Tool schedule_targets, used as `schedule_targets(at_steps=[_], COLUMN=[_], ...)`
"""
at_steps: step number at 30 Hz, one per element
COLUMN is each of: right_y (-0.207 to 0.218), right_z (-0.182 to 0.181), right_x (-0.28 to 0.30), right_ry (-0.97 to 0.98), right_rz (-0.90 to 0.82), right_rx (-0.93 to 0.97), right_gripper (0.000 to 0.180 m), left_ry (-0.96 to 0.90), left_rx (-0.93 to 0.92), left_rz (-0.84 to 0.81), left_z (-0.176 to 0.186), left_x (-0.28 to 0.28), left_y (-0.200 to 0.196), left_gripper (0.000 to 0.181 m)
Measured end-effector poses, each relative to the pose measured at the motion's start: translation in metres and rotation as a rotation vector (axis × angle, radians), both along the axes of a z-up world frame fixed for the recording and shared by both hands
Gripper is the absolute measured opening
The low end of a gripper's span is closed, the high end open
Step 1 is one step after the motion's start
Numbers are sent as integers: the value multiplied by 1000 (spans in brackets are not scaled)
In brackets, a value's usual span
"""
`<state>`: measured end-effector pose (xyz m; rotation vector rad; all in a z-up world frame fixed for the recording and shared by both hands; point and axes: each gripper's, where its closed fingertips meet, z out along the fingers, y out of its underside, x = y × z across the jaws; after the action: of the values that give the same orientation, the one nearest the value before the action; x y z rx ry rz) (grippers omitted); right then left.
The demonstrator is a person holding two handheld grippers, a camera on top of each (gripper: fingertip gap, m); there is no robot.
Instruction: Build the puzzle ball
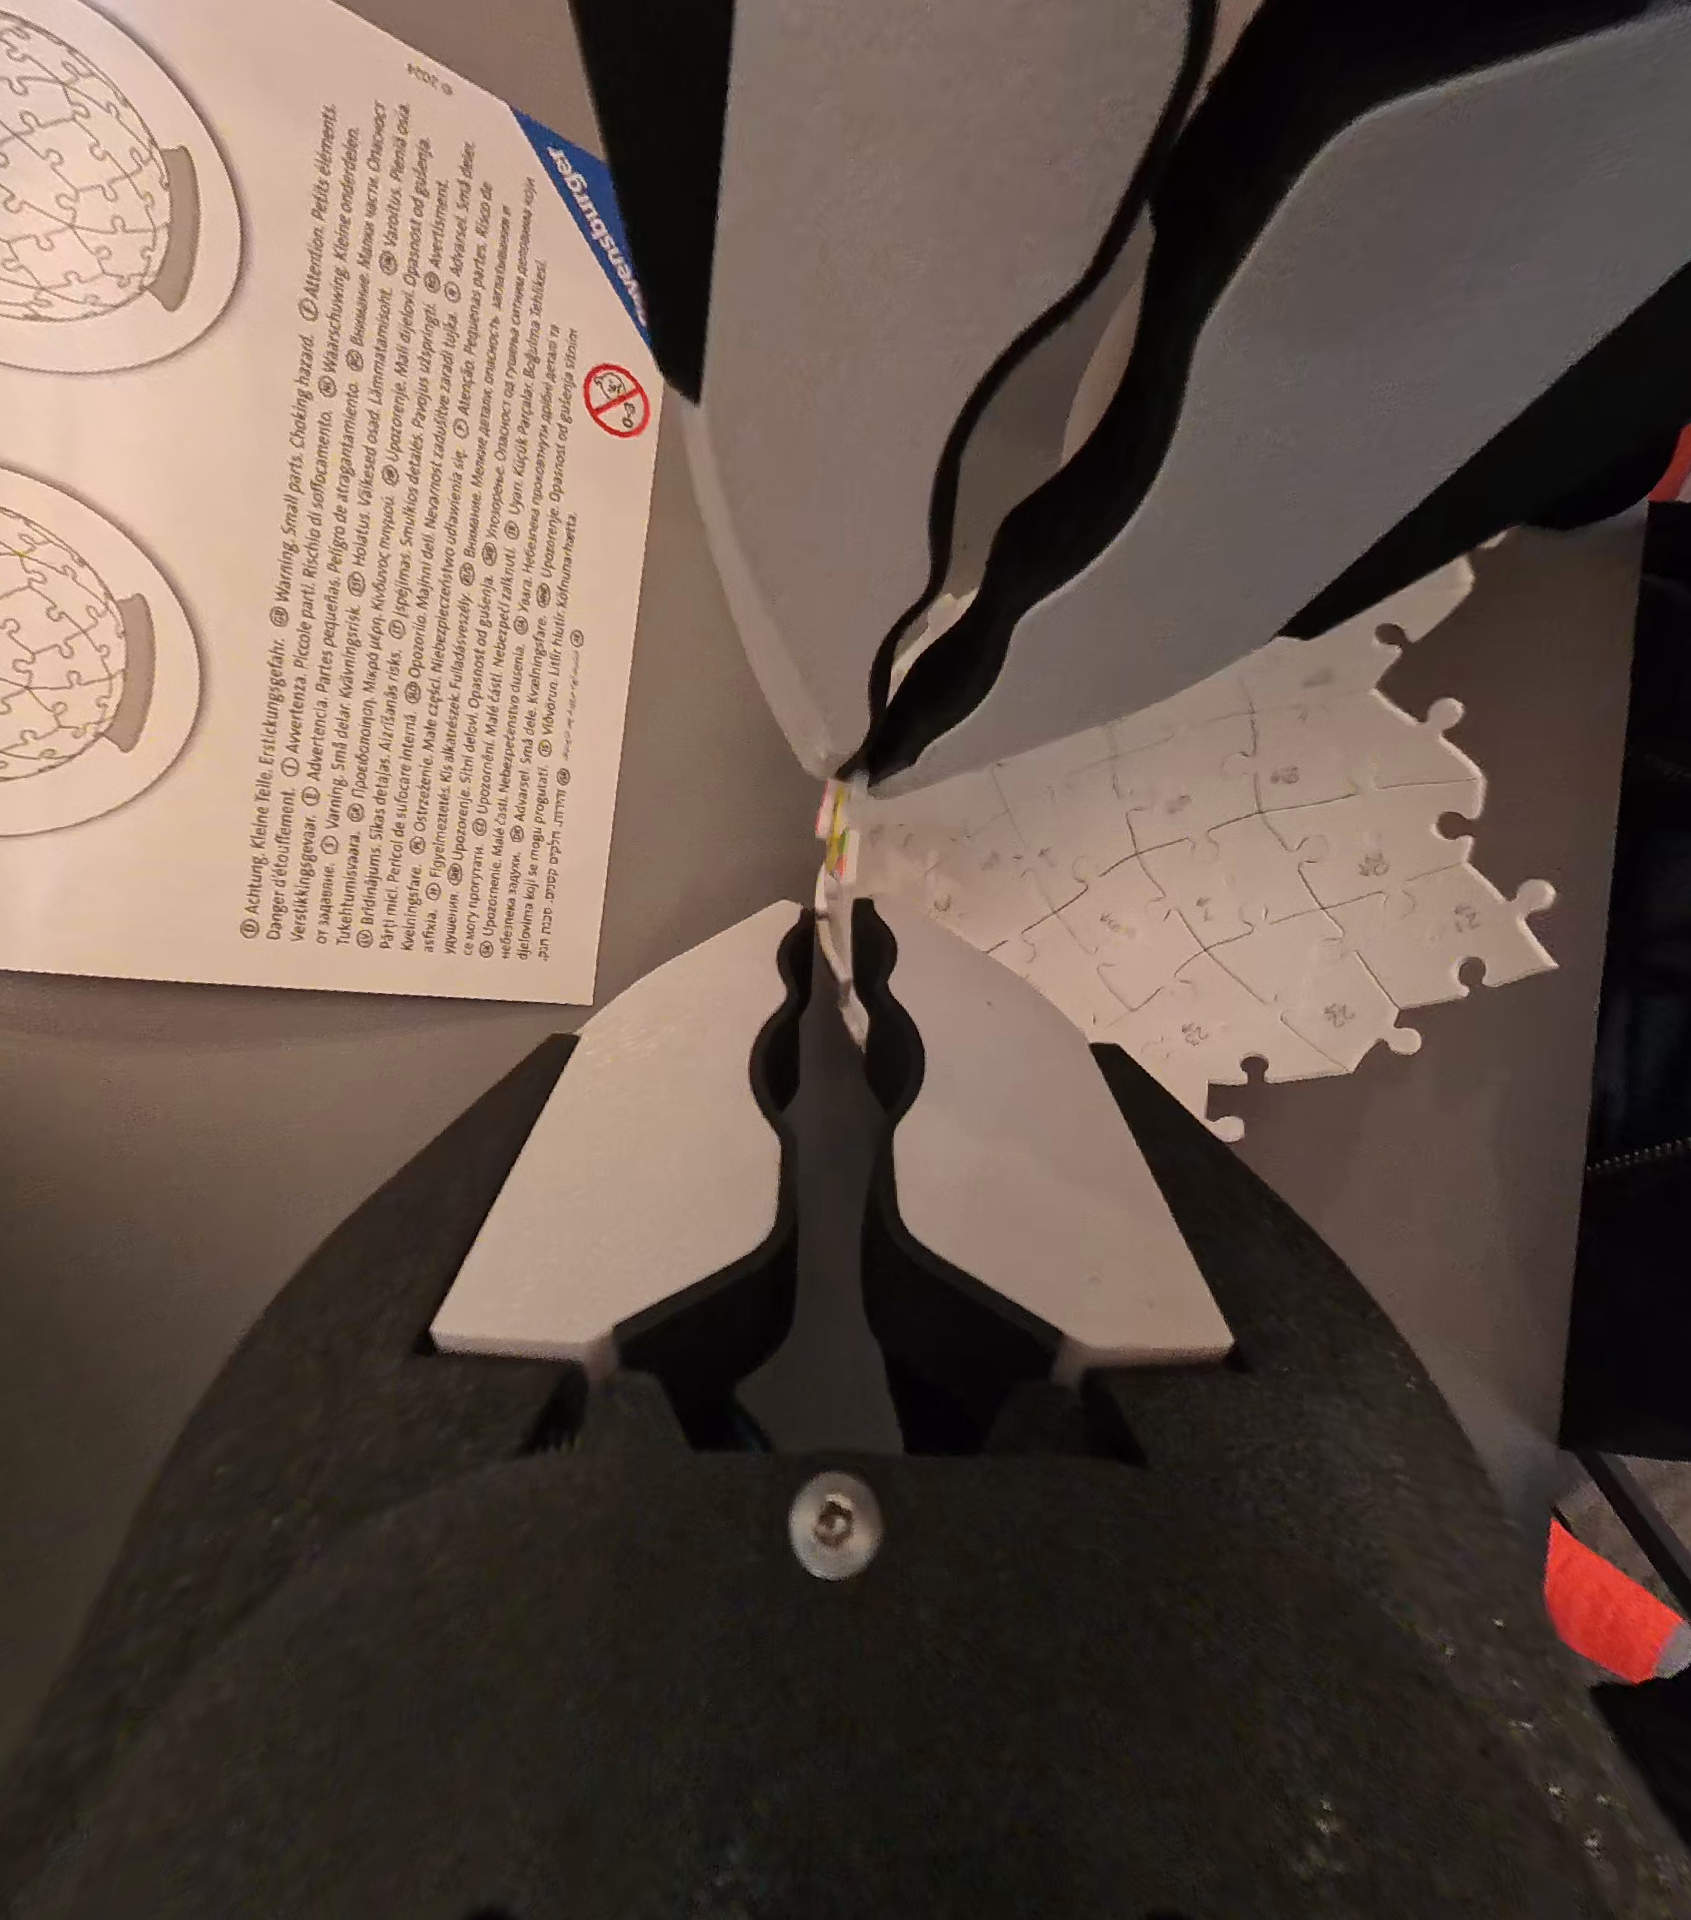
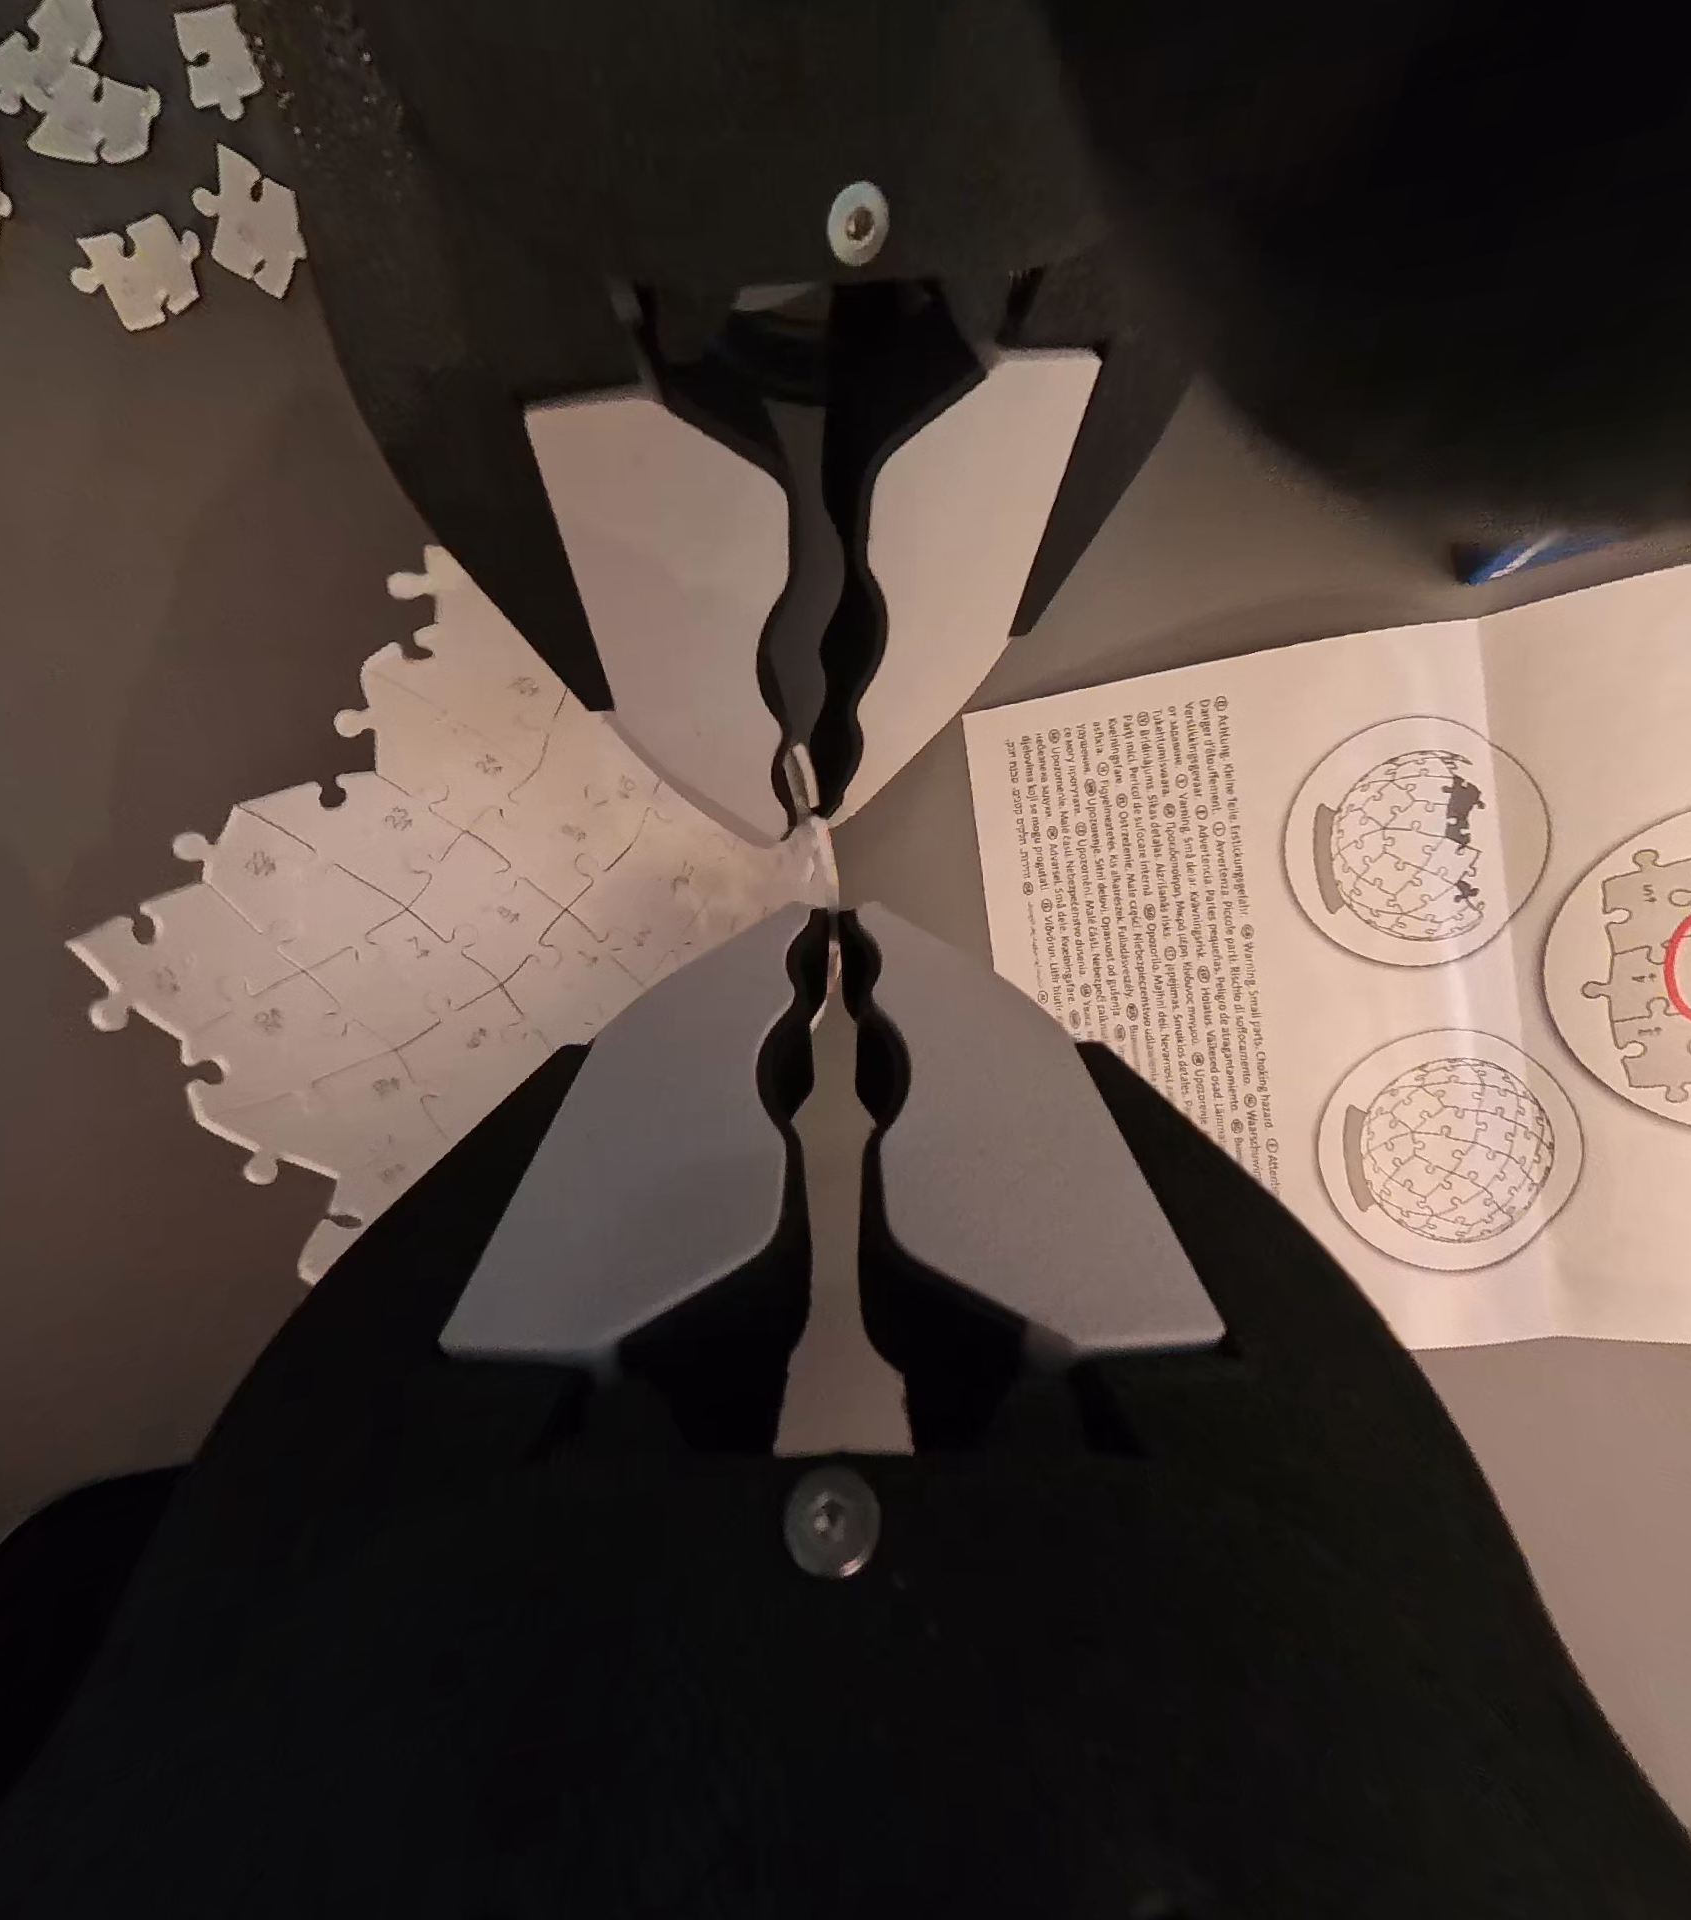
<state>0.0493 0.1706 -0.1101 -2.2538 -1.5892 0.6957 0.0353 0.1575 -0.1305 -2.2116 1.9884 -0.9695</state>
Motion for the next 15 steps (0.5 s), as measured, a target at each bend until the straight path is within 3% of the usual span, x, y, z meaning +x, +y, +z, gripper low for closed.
schedule_targets(at_steps=[15], right_y=[-3], right_z=[9], right_x=[3], right_ry=[35], right_rz=[-2], right_rx=[-6], right_gripper=[3], left_ry=[-100], left_rx=[-7], left_rz=[105], left_z=[27], left_x=[-8], left_y=[11], left_gripper=[30])
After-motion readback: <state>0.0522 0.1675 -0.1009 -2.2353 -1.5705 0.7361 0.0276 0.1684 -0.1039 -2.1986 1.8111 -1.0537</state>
